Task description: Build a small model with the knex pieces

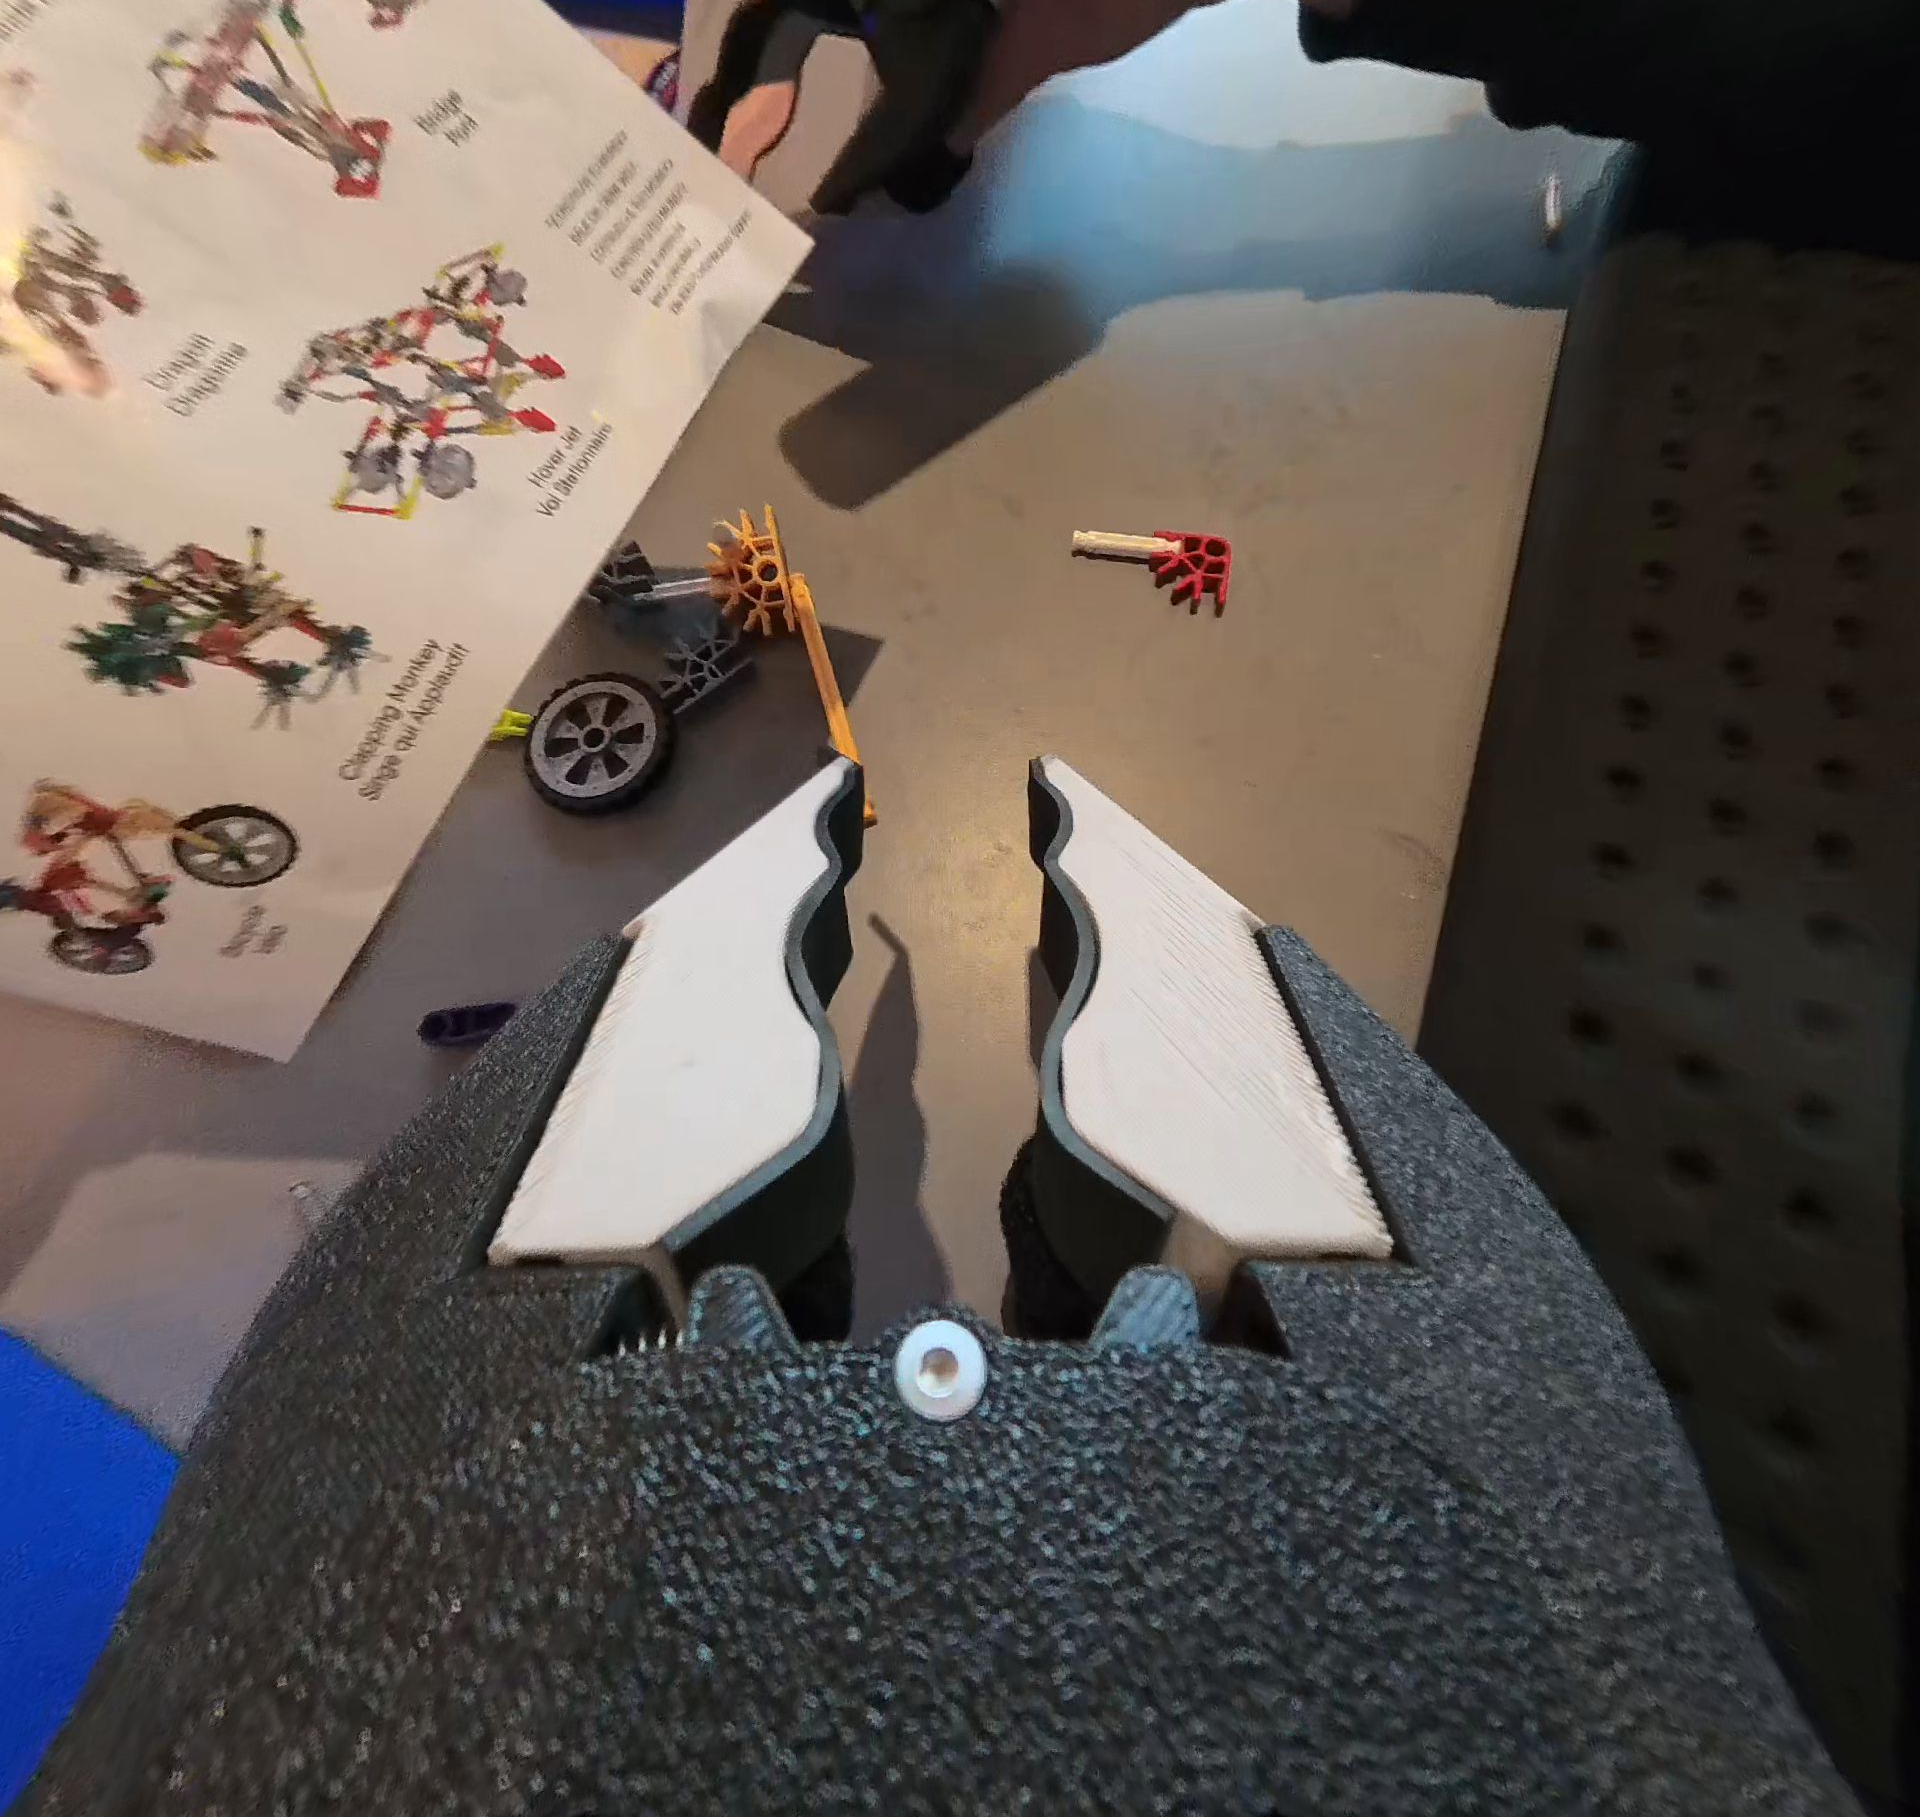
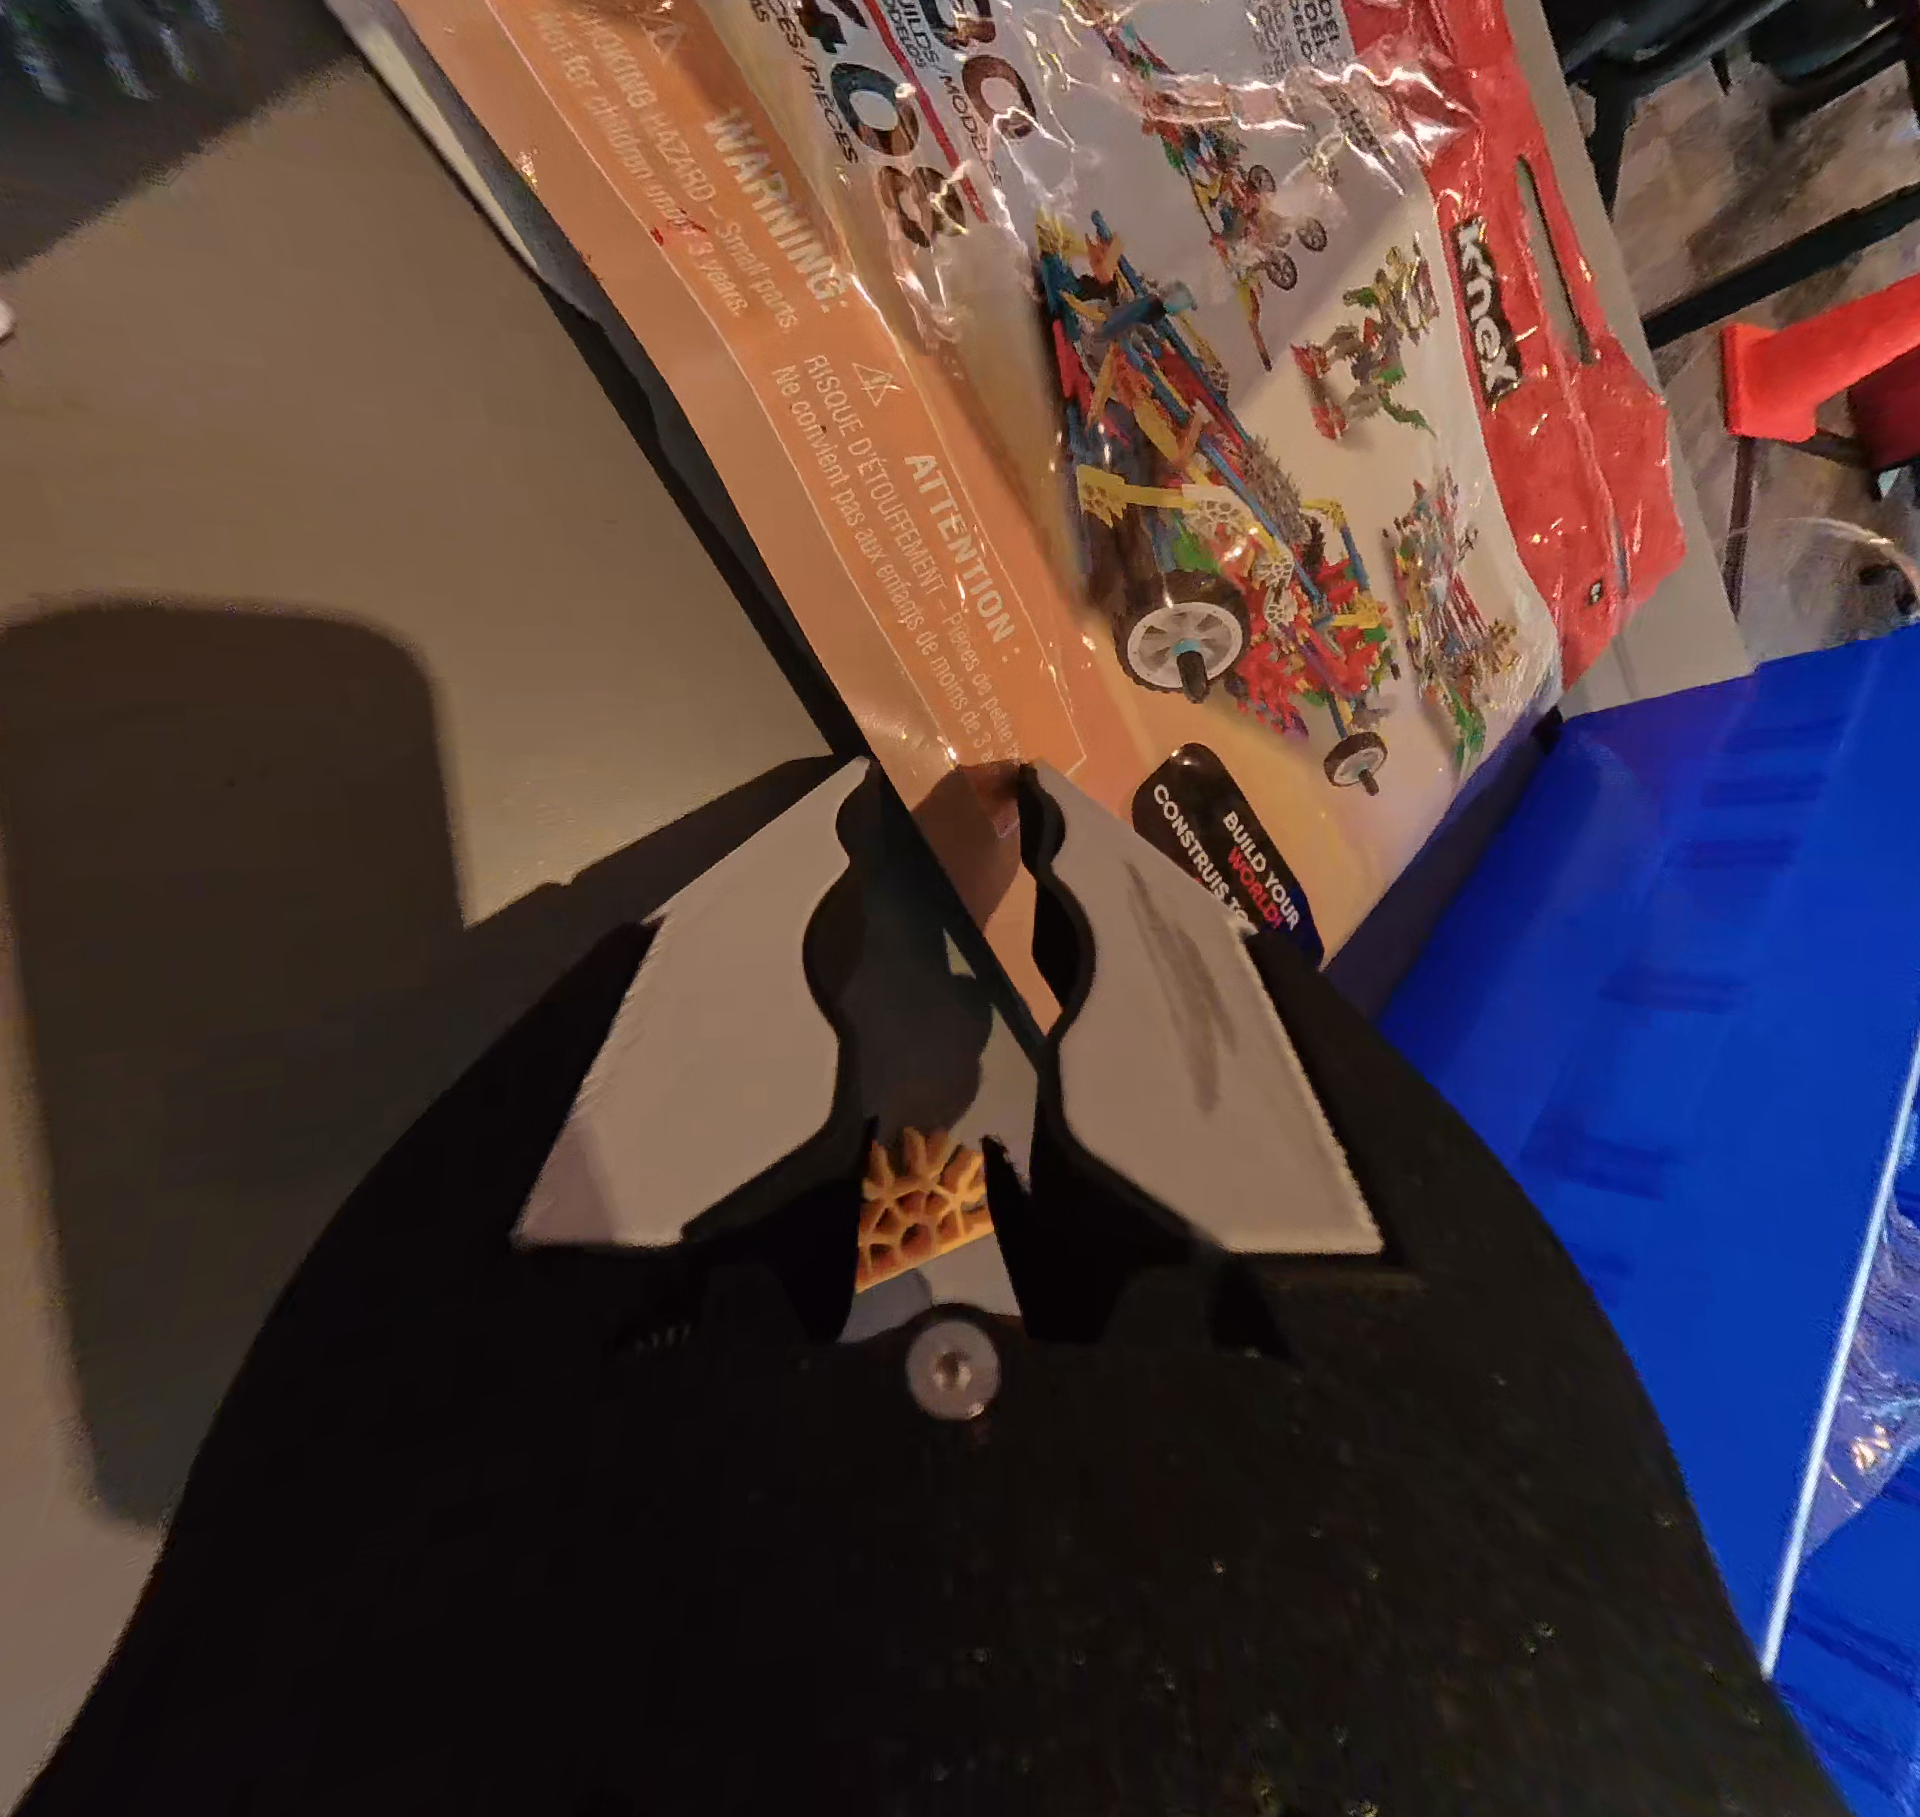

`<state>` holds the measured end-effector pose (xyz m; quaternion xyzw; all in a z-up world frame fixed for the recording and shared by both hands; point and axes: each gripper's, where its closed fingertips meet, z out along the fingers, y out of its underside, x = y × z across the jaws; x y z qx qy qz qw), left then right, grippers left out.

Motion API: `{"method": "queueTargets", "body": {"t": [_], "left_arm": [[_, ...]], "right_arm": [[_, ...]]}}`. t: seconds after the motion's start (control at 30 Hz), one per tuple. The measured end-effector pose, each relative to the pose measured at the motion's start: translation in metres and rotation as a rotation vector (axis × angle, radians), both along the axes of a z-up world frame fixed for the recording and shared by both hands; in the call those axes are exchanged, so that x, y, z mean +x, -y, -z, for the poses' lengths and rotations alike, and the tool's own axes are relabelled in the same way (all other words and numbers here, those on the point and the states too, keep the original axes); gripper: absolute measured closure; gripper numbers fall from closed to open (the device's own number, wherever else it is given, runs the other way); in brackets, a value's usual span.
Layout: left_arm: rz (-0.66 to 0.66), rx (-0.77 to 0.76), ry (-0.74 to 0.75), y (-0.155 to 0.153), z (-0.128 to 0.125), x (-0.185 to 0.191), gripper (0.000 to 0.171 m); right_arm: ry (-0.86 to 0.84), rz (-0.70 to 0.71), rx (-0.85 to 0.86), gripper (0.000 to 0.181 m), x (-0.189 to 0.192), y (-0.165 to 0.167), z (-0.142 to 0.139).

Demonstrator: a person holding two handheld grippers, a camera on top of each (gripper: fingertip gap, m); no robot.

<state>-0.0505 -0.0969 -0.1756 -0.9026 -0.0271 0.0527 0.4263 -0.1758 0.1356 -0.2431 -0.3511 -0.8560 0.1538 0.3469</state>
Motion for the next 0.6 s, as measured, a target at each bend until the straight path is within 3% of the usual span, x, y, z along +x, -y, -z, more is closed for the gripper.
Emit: {"method": "queueTargets", "body": {"t": [0.33,0.47,0.6], "left_arm": [[0.011,-0.021,0.04,-0.004,0.029,-0.004,0.142],[0.012,-0.021,0.035,-0.005,0.031,-0.005,0.142],[0.012,-0.031,0.044,-0.006,0.036,-0.004,0.141]], "right_arm": [[-0.009,0.03,-0.07,0.151,-0.018,-0.006,-0.007],[0.02,0.055,-0.119,0.136,0.004,-0.015,-0.022],[0.16,0.092,-0.267,0.125,0.042,-0.022,-0.018]]}}
